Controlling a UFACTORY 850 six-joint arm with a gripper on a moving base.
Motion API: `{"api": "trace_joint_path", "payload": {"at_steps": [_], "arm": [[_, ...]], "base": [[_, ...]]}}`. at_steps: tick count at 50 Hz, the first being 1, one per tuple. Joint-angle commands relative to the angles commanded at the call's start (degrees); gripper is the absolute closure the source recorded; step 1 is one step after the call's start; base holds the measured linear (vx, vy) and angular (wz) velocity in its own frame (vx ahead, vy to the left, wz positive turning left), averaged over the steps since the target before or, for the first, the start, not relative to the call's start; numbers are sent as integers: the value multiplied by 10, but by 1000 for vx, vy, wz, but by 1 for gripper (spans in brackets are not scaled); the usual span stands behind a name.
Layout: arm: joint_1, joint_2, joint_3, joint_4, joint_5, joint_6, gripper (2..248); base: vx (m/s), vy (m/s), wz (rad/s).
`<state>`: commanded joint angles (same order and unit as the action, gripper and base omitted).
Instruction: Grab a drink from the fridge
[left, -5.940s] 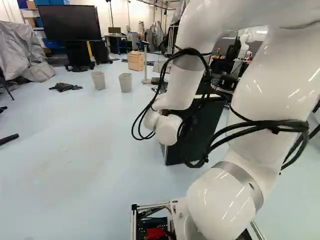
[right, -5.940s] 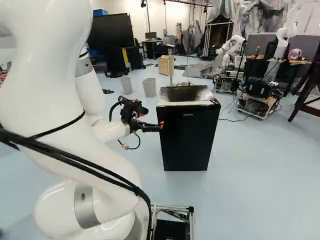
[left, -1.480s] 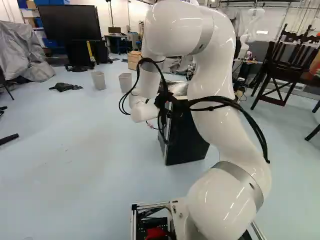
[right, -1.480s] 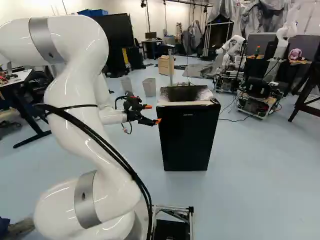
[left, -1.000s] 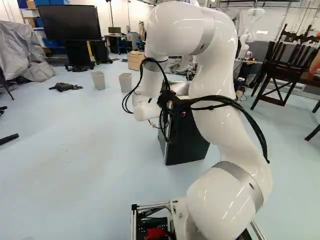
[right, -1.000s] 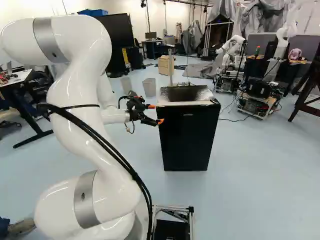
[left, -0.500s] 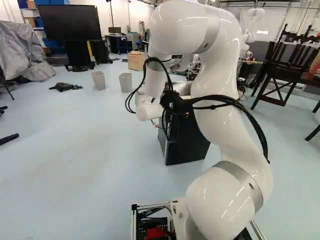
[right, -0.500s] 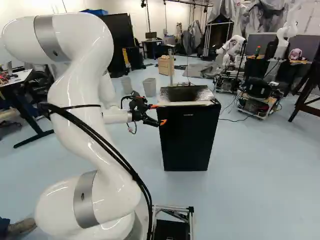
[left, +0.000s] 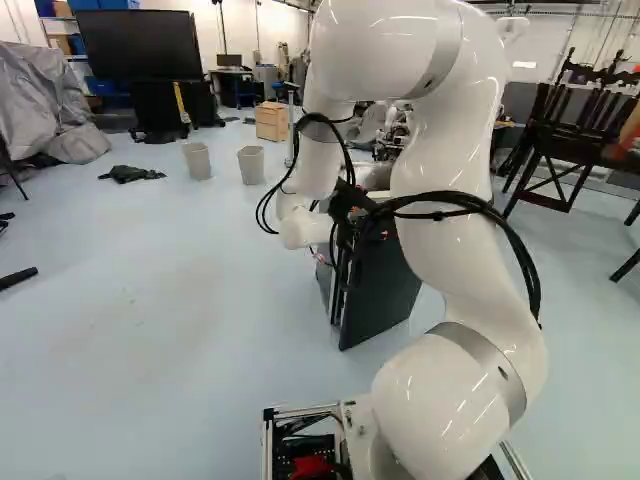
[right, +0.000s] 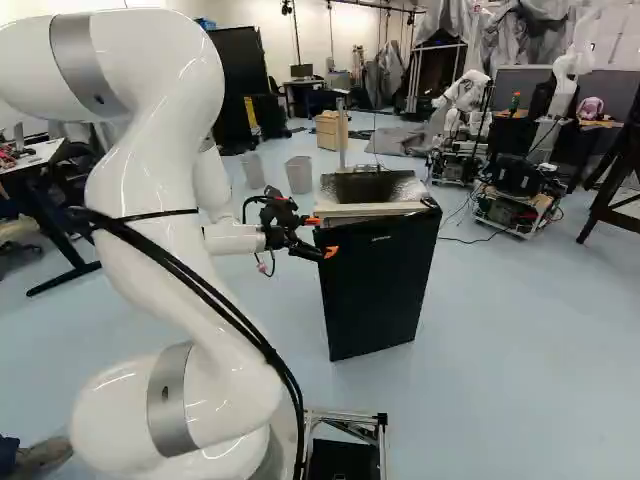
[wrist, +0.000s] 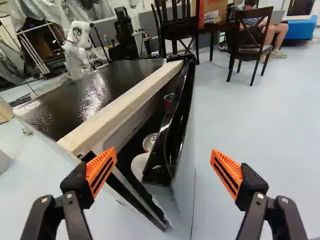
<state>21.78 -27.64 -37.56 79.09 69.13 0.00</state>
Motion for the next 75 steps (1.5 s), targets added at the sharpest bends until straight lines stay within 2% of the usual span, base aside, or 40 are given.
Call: {"api": "trace_joint_path", "payload": {"at_steps": [50,62,75], "arm": [[27,93,154,30,0,0,3],[25,113,186,38,0,0,3],[14,130,214,48,8,0,3]], "base": [[0,0,0],[0,0,0],[0,0,0]]}}
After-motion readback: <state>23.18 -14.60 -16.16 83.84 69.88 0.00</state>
